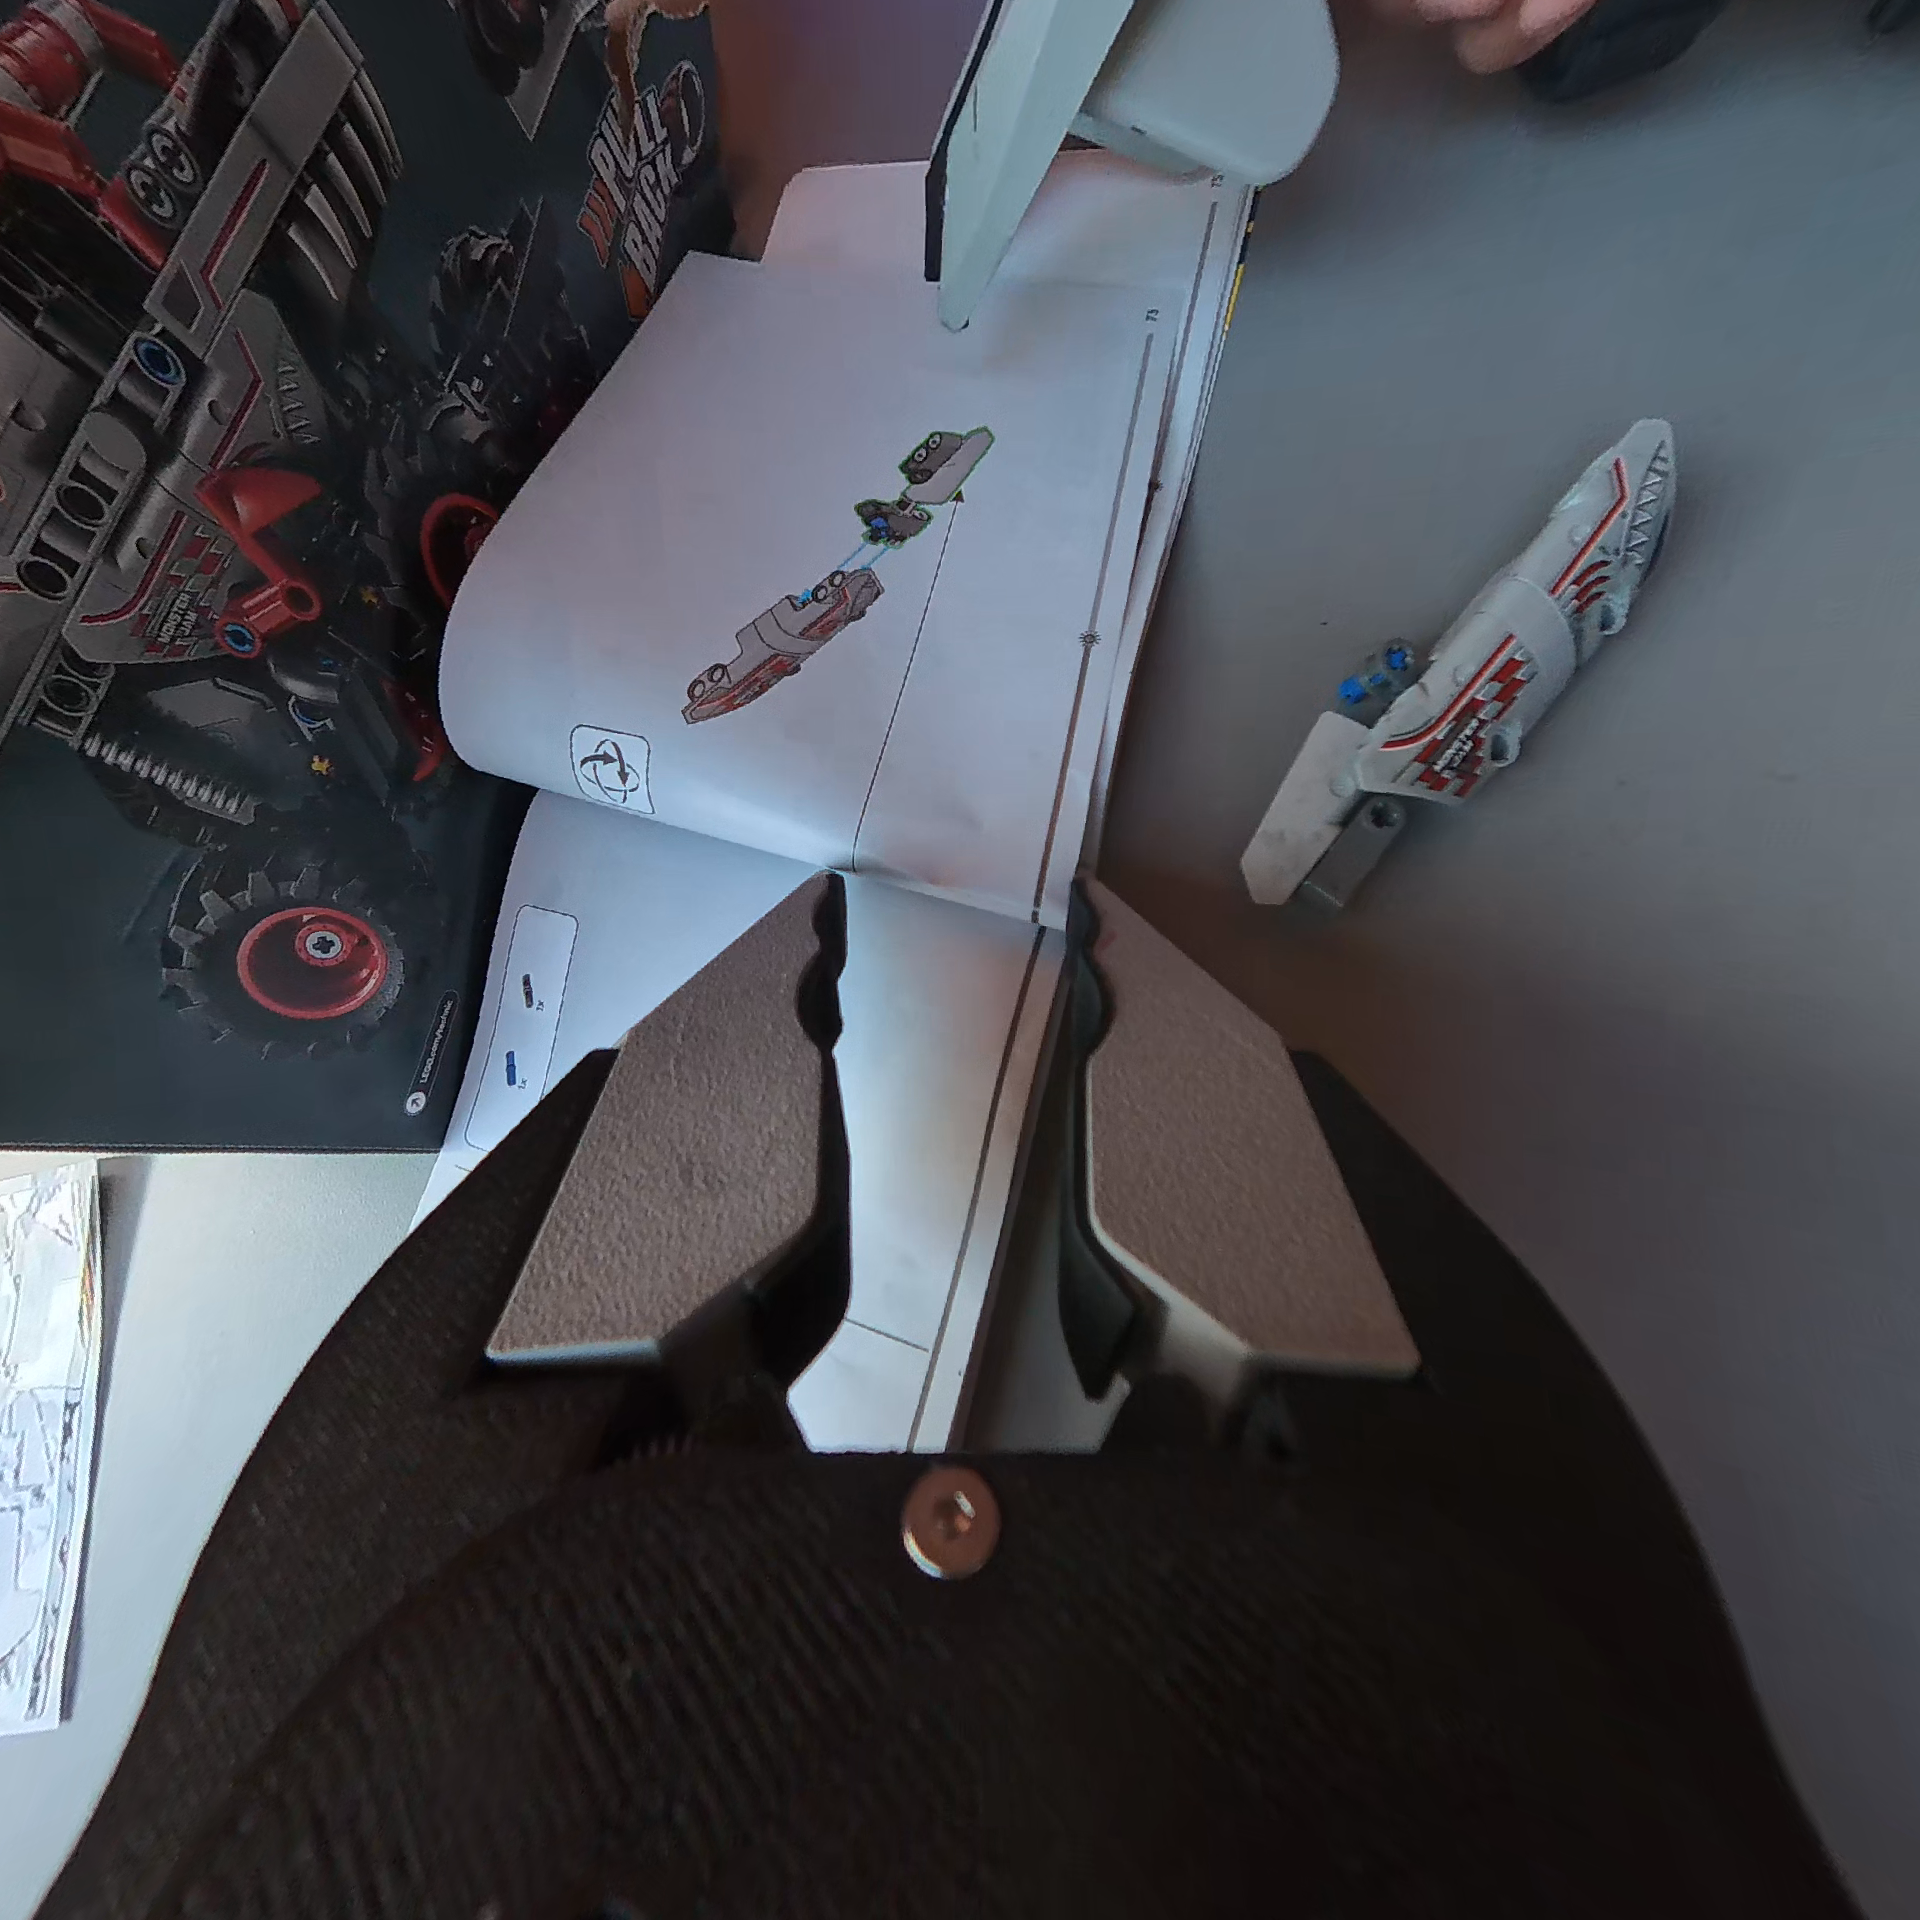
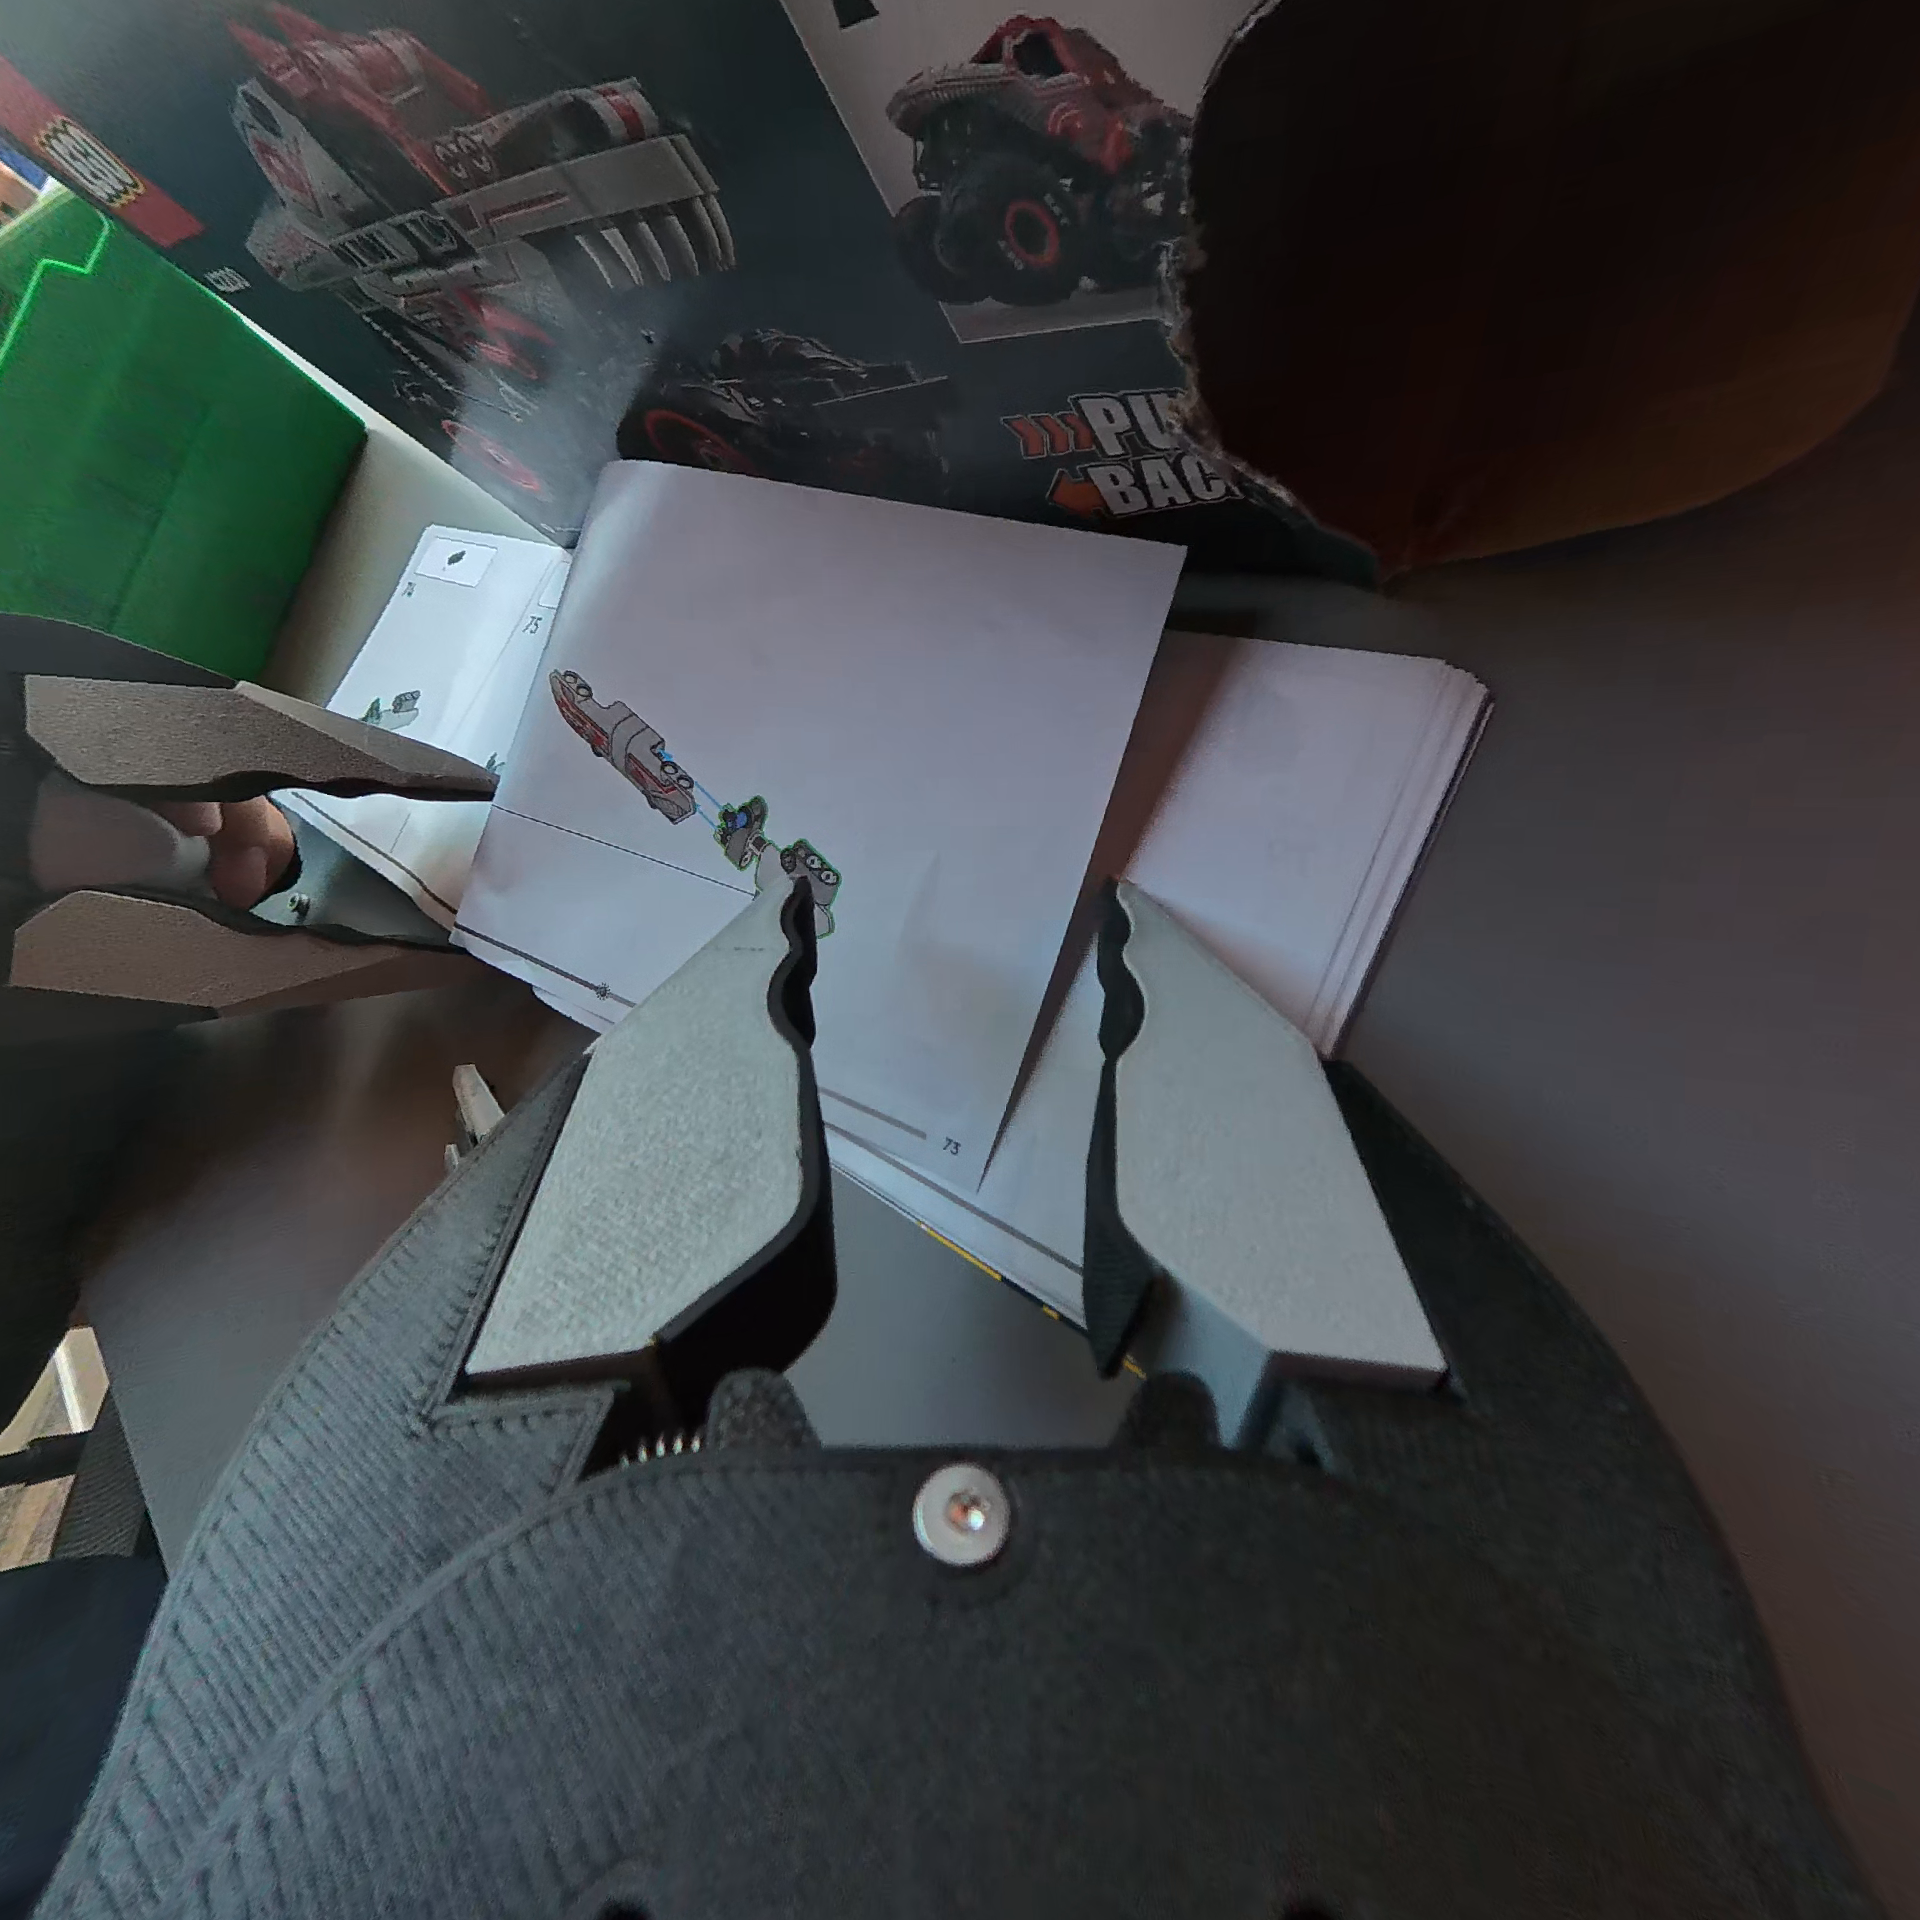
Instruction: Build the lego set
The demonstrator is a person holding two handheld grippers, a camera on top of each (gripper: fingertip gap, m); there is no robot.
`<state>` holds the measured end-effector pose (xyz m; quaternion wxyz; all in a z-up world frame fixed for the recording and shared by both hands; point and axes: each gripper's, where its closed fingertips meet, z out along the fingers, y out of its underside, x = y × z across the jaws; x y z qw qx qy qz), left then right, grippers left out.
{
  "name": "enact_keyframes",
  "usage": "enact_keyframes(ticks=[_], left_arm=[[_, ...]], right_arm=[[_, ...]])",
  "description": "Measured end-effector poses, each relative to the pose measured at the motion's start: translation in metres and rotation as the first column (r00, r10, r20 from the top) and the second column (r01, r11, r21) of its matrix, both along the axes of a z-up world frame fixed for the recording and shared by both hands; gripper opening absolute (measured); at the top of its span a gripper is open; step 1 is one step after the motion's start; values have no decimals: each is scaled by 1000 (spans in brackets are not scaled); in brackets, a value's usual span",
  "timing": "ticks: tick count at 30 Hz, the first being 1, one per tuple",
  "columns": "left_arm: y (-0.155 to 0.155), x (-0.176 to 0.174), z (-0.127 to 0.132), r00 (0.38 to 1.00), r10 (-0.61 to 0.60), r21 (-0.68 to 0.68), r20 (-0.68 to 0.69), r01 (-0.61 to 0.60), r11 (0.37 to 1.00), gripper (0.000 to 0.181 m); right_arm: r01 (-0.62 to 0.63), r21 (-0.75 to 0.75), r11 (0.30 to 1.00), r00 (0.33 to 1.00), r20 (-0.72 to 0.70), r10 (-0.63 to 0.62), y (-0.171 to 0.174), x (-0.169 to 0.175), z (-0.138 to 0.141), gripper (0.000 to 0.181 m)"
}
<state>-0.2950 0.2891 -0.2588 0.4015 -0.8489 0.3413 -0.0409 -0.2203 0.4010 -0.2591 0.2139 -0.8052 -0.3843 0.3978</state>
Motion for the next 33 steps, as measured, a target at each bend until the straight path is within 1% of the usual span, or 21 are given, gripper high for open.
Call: enact_keyframes(ticks=[5,8,22,26,28,30,33], left_arm=[[0,0,-1,1000,1,-6,1,-1,1000,40],[-1,-1,-2,1000,5,-13,5,-4,1000,40],[-1,-1,-2,1000,3,-12,-1,-3,1000,40],[-1,-1,-3,1000,4,-14,-1,-4,1000,40],[-1,-1,-4,1000,5,-18,0,-5,1000,40],[-1,-2,-4,1000,7,-22,1,-7,1000,41],[-1,-3,-4,1000,11,-22,7,-11,1000,41]], right_arm=[[8,-2,1000,1000,-12,-8,1,0,2,60],[0,-9,1000,1000,-21,0,0,-1,2,61],[-38,-43,998,998,-53,35,-8,-3,6,56],[-58,-55,997,997,-63,54,-12,-4,7,48],[-68,-68,995,995,-71,63,-14,-5,8,48],[-53,-61,997,997,-65,49,-12,-4,7,54],[-8,-18,1000,999,-49,8,-2,0,7,57]])
